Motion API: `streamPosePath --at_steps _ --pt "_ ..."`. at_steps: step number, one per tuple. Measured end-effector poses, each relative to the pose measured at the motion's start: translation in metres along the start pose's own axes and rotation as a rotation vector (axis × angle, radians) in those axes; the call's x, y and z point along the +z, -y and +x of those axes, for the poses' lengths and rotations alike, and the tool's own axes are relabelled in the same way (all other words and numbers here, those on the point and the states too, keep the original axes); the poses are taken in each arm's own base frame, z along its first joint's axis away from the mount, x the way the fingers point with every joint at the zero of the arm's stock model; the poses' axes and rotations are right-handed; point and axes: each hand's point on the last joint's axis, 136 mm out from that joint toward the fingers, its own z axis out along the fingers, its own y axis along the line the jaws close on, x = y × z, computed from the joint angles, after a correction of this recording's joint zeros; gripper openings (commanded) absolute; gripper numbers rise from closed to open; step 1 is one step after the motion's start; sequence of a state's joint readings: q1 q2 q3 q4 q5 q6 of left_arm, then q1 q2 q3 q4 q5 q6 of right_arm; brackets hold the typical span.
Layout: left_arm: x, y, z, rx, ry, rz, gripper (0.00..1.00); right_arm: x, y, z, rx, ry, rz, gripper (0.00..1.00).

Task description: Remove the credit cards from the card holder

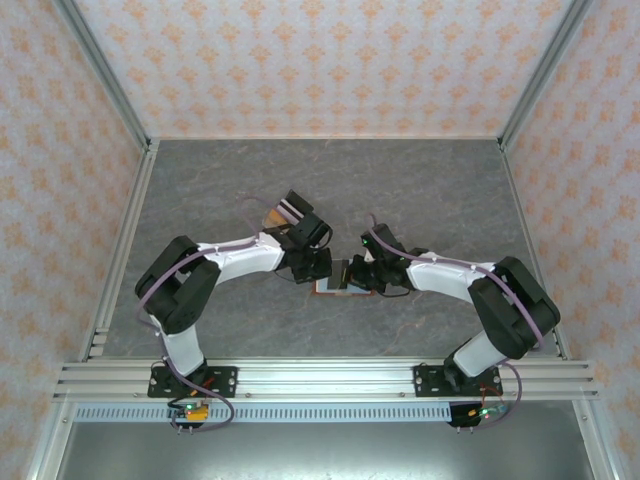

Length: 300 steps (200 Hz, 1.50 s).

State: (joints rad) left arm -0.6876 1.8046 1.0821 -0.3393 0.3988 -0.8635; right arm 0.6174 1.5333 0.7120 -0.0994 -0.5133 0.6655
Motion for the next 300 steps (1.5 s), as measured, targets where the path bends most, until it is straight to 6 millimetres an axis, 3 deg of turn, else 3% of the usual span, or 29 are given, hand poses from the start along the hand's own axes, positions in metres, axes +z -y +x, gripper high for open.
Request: streamPosePath --at_steps 19,75,136,158,177,201,246,276,300 --pt "0.009 -0.004 0.004 -0.006 -0.026 -0.01 0.06 0.001 0.0 -0.002 0.031 0.009 -0.021 0.15" --pt "0.009 -0.002 0.002 -0.004 -0.021 -0.002 0.04 0.002 -0.005 -0.008 0.109 0.046 -0.086 0.18" --pt "0.01 -0.003 0.003 -0.004 -0.02 -0.004 0.05 -0.004 -0.01 -0.015 0.118 0.087 -0.104 0.03" --pt "0.009 -0.003 0.002 -0.003 -0.019 -0.004 0.13 -0.012 -0.008 -0.018 0.104 0.118 -0.081 0.02" --pt "0.004 -0.005 0.003 -0.008 -0.018 -0.015 0.25 -0.024 -0.006 -0.021 0.063 0.157 -0.061 0.01" --pt "-0.017 -0.006 -0.002 0.0 0.011 -0.021 0.39 -0.045 -0.009 -0.023 -0.033 0.218 -0.064 0.0" --pt "-0.088 -0.017 -0.04 -0.04 0.174 0.005 0.61 -0.08 -0.03 -0.03 -0.222 0.309 -0.099 0.0" --pt "-0.131 -0.055 -0.063 -0.098 0.306 -0.071 0.79 -0.096 -0.056 -0.044 -0.328 0.342 -0.11 0.0" --pt "-0.159 -0.09 -0.066 -0.133 0.397 -0.16 0.88 -0.102 -0.082 -0.064 -0.404 0.361 -0.11 0.01"
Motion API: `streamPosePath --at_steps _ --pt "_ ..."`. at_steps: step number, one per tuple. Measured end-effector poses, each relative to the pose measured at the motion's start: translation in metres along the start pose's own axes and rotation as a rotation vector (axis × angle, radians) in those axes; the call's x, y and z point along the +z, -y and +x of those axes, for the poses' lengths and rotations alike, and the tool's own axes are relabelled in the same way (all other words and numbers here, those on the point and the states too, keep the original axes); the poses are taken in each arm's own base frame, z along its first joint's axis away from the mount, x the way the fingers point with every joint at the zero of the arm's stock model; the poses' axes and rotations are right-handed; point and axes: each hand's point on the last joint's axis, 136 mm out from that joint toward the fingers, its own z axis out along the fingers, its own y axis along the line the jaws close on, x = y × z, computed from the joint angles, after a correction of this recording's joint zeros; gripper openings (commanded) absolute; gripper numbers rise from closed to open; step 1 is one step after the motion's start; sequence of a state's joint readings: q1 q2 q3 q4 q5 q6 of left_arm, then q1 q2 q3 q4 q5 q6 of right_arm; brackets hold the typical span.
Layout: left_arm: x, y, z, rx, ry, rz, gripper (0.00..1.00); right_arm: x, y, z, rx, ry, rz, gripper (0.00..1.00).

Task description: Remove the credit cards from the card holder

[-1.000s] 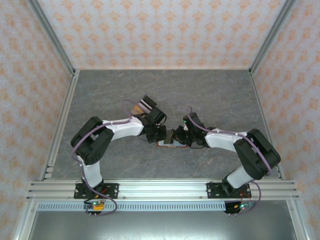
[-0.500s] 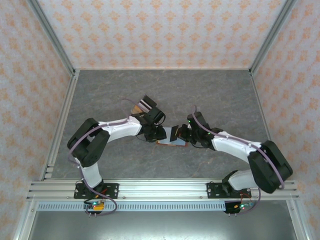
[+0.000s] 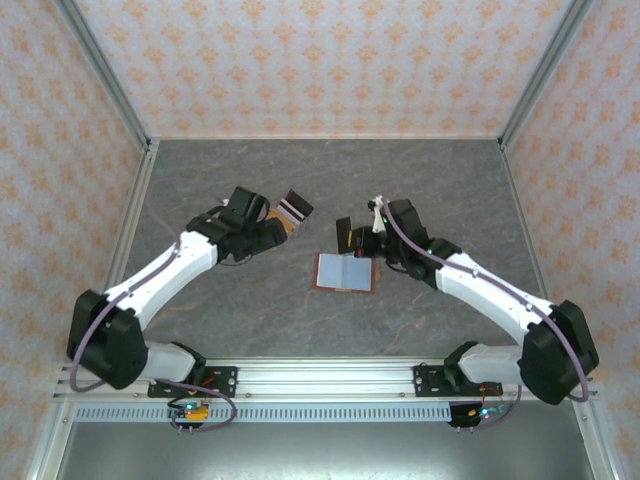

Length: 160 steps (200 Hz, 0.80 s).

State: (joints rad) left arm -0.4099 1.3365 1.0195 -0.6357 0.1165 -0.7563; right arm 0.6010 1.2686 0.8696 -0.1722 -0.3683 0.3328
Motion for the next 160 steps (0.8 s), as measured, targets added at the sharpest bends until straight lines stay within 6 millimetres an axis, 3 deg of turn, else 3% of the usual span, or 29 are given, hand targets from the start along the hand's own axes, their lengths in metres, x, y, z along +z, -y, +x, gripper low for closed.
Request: streamPosePath --at_steps 30,54,75,92,119,160 --pt "-0.016 -0.04 -0.003 -0.01 0.067 -0.084 1.0 0.02 -0.015 -0.031 -0.097 -0.018 0.01 0.02" --pt "-0.021 -0.058 0.002 0.025 0.085 -0.129 1.0 0.044 -0.025 -0.054 -0.189 -0.024 0.011 0.02" --pt "-0.025 -0.064 0.004 0.063 0.091 -0.147 1.0 0.067 -0.03 -0.072 -0.252 -0.03 0.014 0.02" --pt "-0.028 -0.065 0.002 0.09 0.101 -0.152 1.0 0.08 -0.028 -0.072 -0.289 -0.075 0.029 0.02" --pt "-0.035 -0.068 0.003 0.132 0.108 -0.158 1.0 0.116 -0.042 -0.101 -0.368 -0.062 0.001 0.02" --pt "-0.037 -0.071 0.003 0.15 0.111 -0.173 1.0 0.142 -0.037 -0.098 -0.455 -0.126 0.008 0.02"
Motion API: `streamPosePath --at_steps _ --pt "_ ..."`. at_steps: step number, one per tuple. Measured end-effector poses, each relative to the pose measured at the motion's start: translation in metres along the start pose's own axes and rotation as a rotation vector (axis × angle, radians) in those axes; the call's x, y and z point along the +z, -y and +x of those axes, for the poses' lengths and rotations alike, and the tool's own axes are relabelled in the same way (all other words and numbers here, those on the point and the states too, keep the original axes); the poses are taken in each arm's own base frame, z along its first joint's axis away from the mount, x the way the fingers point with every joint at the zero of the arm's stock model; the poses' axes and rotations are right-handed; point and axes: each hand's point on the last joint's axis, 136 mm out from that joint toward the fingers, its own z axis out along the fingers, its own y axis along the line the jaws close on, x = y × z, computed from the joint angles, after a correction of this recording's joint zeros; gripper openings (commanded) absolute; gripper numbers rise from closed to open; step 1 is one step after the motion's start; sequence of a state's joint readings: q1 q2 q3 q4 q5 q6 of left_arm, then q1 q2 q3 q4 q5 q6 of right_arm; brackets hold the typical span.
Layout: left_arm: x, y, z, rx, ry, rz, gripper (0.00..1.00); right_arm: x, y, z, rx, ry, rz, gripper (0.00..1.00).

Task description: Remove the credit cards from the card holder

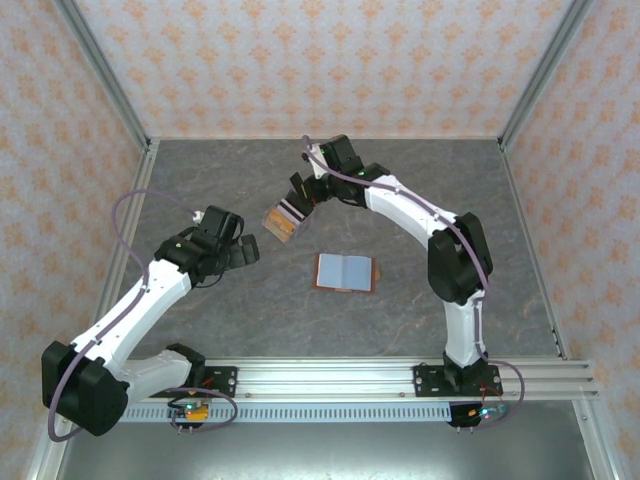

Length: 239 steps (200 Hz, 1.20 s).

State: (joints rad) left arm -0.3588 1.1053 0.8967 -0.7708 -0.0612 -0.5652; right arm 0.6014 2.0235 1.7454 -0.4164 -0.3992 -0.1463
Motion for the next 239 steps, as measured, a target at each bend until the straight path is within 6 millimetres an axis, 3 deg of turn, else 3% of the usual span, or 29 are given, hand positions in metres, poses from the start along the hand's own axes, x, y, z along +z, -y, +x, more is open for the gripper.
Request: streamPosePath --at_steps 81,114,141,201,219,239 --pt "0.001 0.002 0.002 0.011 -0.01 0.008 1.0 0.03 0.01 0.019 -0.086 -0.115 0.012 0.05" --pt "0.002 0.004 0.004 0.012 -0.025 0.018 1.0 0.039 0.011 0.02 -0.115 -0.149 0.009 0.15" --pt "0.003 0.005 0.005 0.012 -0.032 0.023 1.0 0.041 0.011 0.021 -0.121 -0.175 0.005 0.28" --pt "0.007 0.01 0.012 0.015 -0.073 0.042 1.0 0.029 0.005 0.02 -0.028 -0.192 -0.007 0.45" --pt "0.01 0.013 0.016 0.015 -0.097 0.055 1.0 0.013 0.006 0.027 0.04 -0.201 0.023 0.51" --pt "0.011 0.018 0.02 0.016 -0.123 0.075 1.0 -0.021 0.005 0.034 0.139 -0.181 0.064 0.55"
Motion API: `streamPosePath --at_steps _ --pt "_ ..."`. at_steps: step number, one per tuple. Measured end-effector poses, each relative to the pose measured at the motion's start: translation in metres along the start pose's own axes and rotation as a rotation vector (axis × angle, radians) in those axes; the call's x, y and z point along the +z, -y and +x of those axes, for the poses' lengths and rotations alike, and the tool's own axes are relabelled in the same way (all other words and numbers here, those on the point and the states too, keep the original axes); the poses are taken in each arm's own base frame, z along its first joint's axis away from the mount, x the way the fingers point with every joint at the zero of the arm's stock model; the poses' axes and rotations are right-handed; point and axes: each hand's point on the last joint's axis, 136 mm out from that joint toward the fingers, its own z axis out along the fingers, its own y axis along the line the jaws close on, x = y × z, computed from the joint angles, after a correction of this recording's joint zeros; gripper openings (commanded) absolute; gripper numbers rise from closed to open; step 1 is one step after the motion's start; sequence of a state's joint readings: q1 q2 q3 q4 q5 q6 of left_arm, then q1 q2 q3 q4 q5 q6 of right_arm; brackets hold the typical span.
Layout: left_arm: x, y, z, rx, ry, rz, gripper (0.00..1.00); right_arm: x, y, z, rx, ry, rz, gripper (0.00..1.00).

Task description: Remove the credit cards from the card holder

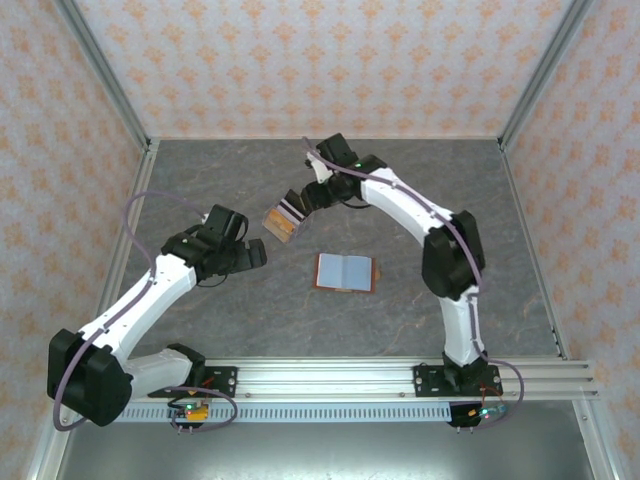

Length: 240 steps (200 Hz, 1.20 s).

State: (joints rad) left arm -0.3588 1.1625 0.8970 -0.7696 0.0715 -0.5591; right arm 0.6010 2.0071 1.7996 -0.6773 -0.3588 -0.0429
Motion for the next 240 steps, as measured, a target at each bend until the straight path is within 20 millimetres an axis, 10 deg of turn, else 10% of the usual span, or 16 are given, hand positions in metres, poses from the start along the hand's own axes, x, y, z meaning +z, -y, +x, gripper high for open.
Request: streamPosePath --at_steps 68,141,240 --pt "0.007 0.02 0.006 -0.011 -0.058 0.072 0.81 -0.079 0.016 0.099 0.383 0.024 0.073 0.57" --pt "0.031 0.103 0.025 0.083 -0.136 0.188 0.53 -0.059 0.021 0.187 0.621 -0.049 0.184 0.55" --pt "0.085 0.163 0.062 0.041 -0.3 0.286 0.38 -0.006 0.043 0.222 0.706 -0.136 0.284 0.48"
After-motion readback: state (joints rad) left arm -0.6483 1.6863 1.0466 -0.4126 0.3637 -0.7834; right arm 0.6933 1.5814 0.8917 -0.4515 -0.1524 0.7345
